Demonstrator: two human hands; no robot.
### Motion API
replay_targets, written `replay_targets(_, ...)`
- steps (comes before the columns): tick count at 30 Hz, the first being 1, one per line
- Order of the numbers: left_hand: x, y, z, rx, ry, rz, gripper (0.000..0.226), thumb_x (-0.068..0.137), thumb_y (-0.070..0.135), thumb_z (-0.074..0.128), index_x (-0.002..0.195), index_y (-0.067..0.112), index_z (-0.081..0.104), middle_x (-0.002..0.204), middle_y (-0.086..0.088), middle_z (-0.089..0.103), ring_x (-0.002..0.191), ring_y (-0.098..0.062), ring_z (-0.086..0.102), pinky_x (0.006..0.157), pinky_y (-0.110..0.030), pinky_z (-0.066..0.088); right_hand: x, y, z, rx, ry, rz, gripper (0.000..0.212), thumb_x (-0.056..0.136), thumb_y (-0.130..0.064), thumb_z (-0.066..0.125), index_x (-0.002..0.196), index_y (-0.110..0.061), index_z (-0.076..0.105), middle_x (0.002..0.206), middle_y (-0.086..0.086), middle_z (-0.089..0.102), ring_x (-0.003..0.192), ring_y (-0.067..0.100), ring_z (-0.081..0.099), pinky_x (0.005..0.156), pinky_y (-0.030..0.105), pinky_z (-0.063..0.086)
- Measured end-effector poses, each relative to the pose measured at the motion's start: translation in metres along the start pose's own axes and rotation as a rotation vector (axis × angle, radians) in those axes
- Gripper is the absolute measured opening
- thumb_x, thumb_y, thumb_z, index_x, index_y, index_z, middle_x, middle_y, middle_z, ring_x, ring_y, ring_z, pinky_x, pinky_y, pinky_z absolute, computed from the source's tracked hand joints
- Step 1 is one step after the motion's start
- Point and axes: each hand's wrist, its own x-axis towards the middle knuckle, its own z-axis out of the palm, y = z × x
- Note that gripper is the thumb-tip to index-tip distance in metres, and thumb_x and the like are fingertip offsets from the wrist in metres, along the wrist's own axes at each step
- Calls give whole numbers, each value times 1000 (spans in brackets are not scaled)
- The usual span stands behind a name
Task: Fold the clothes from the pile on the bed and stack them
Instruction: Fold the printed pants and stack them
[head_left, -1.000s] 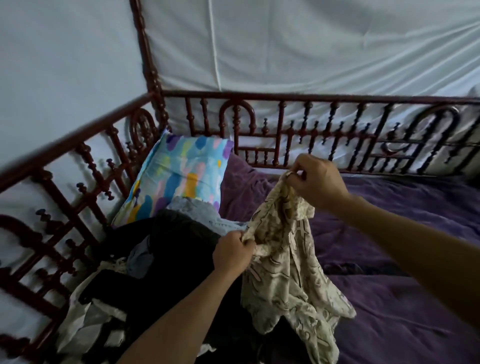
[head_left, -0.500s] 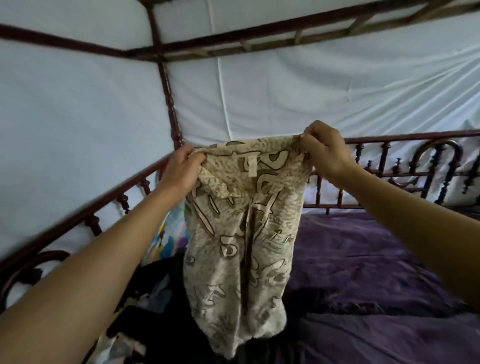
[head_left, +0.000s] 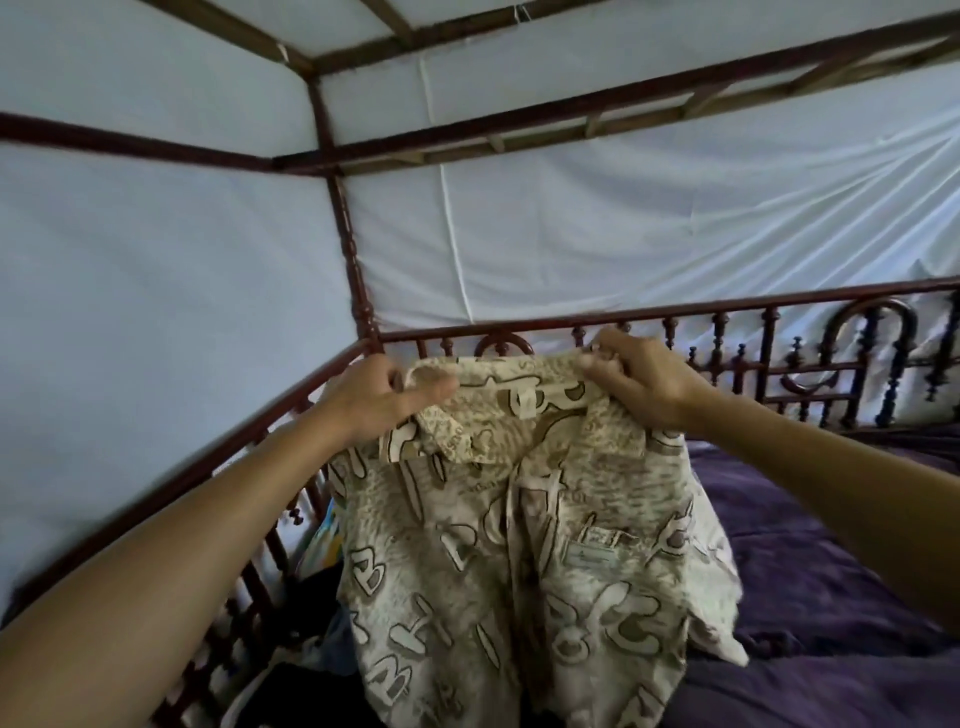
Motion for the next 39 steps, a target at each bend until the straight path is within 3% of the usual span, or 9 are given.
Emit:
replay_targets(3, -6, -15, 0, 65, -87, 99, 58, 57, 79, 65, 92, 34, 65, 79, 14, 69, 53, 4, 50, 57, -27, 35, -25, -12, 3, -104, -79, -55, 43, 84, -74, 41, 84, -31, 43, 54, -9, 47, 51, 5, 49, 44, 18, 29)
replay_targets(4, -5, -20, 2, 60, -105, 121, 37, 55, 74, 69, 70, 41, 69, 66, 22, 66, 51, 6, 52, 55, -28, 38, -34, -15, 5, -133, -91, -64, 47, 83, -73, 42, 91, -27, 45, 51, -9, 47, 50, 5, 49, 43, 18, 28)
replay_targets(7, 1, -39, 21, 53, -170, 164, 48, 54, 65, 76, 88, 32, 75, 76, 14, 72, 70, -4, 67, 66, -35, 54, -67, -19, 20, -189, -160, -76, 58, 82, -70, 49, 108, -19, 44, 49, -10, 47, 44, 4, 48, 41, 17, 28)
replay_targets(12, 21, -61, 95, 77, -228, 309, 10, 78, 13, 75, 87, 15, 74, 81, -4, 72, 82, -22, 67, 73, -41, 51, -146, -9, 51, -280, -242, 5, 37, 89, -54, 54, 107, -25, 40, 68, -4, 57, 52, 14, 49, 48, 22, 27)
replay_targets(15, 27, -55, 156, 94, -339, 368, 18, 77, -1, 66, 88, 11, 73, 77, -3, 68, 79, -23, 64, 69, -36, 46, -206, 3, 57, -281, -240, 179, 25, 92, -37, 61, 105, -19, 49, 77, -1, 63, 62, 16, 56, 51, 25, 36)
replay_targets(21, 27, 6, 289, 355, -273, 691, 17, 89, 15, 53, 99, 20, 67, 92, -1, 55, 83, -30, 61, 58, -35, 39, -324, 31, 45, -466, -196, 629, 25, 94, -32, 54, 103, -9, 57, 95, 3, 63, 80, 33, 63, 65, 45, 51)
replay_targets(26, 16, 84, 401, 499, -373, 883, 19, 89, 7, 46, 100, 15, 59, 102, -2, 54, 94, -25, 60, 58, -35, 41, -415, 68, 5, -526, -148, 952, 26, 93, -29, 55, 113, -13, 59, 107, 1, 64, 88, 37, 64, 70, 45, 51)
replay_targets(29, 9, 137, 466, 518, -455, 950, 16, 80, 1, 61, 90, 12, 62, 92, -4, 59, 80, -25, 64, 51, -33, 44, -467, 104, -21, -533, -126, 1076, 30, 92, -29, 57, 120, -19, 58, 113, -3, 65, 91, 35, 65, 73, 42, 52)
replay_targets(39, 23, 298, 757, 421, -686, 819, 20, 89, 5, 47, 102, 14, 60, 101, -5, 55, 94, -27, 59, 69, -39, 44, -632, 313, -112, -429, -57, 1482, 25, 87, -28, 57, 112, -23, 55, 105, -1, 69, 94, 34, 64, 72, 40, 47)
